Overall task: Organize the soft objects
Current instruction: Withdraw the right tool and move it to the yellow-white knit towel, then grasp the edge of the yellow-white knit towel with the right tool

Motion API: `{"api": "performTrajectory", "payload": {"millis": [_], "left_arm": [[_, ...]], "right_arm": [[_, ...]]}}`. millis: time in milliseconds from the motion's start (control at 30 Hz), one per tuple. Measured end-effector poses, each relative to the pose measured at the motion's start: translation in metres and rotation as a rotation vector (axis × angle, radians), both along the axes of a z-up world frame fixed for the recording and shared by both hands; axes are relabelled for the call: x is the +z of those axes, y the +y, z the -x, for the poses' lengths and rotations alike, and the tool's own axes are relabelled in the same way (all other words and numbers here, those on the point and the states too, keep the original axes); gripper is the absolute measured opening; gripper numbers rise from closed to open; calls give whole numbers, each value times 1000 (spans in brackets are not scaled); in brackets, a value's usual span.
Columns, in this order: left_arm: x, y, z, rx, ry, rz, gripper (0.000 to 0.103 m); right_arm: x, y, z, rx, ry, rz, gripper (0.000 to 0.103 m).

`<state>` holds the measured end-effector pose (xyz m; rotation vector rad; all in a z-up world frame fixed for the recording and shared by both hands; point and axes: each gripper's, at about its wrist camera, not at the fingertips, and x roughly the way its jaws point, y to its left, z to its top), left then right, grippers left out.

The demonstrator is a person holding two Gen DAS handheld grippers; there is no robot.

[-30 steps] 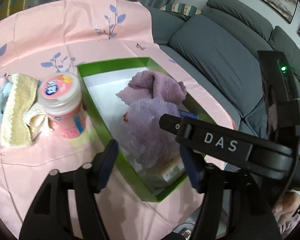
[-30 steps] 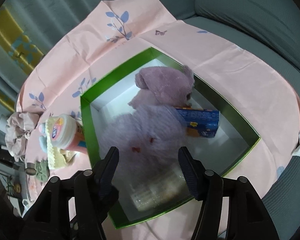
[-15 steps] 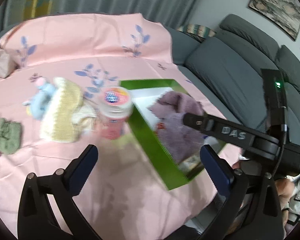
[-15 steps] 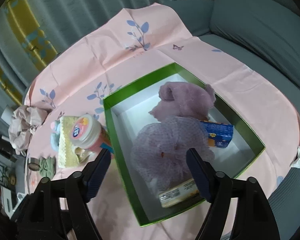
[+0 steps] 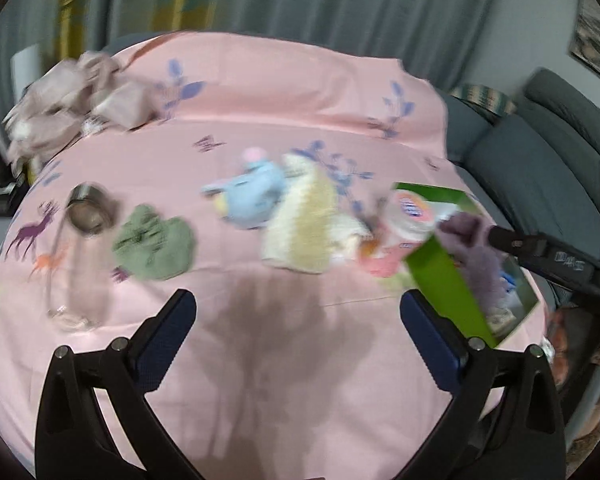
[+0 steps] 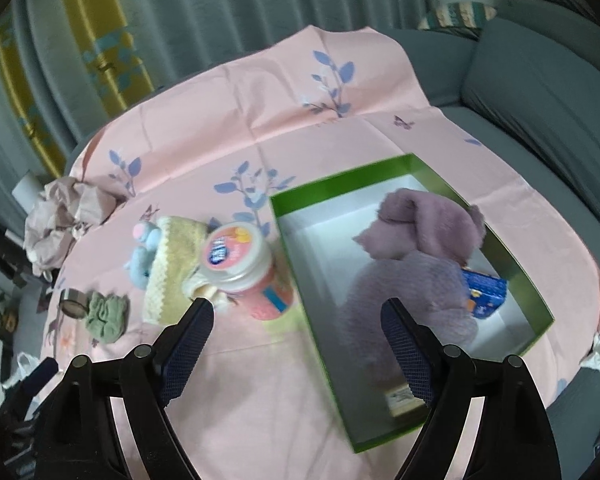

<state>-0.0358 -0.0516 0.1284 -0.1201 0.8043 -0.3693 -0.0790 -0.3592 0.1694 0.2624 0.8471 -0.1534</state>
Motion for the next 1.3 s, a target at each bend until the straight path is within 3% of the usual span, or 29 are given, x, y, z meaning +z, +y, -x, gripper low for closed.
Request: {"api": "performTrajectory", "payload": {"millis": [67, 167, 333, 533, 667, 833, 933, 1100, 1233, 1300], "left_arm": [[-10, 12, -2, 60, 0, -15, 102], [-35, 29, -11, 144, 29, -96, 102], [-49, 51, -24, 194, 101, -51, 102], [-51, 66, -29, 234, 134, -20, 101], [-54, 75, -31, 281, 142, -12, 100], [-57, 78, -33, 273, 167, 5, 98], [-55, 83, -32, 285, 165, 15, 98], [-58, 90, -33, 293, 184, 27, 98], [-57, 95, -34, 300, 186, 30, 98], [-57, 99, -34, 310, 190, 30, 98]], "right_arm": [[3, 7, -1, 6, -15, 12, 86], [11, 17, 0, -23, -62, 34, 86], [17, 35, -2, 23, -122, 1, 86], [11, 60, -9, 115, -99, -57, 86], [0, 72, -18, 151, -86, -158, 86], [-31, 90, -39, 157, -21, -304, 86], [-49, 106, -52, 142, 15, -283, 86], [-82, 142, -83, 129, 68, -150, 86], [-117, 160, -104, 132, 139, -54, 70], [-129, 162, -108, 109, 149, 24, 39]]}}
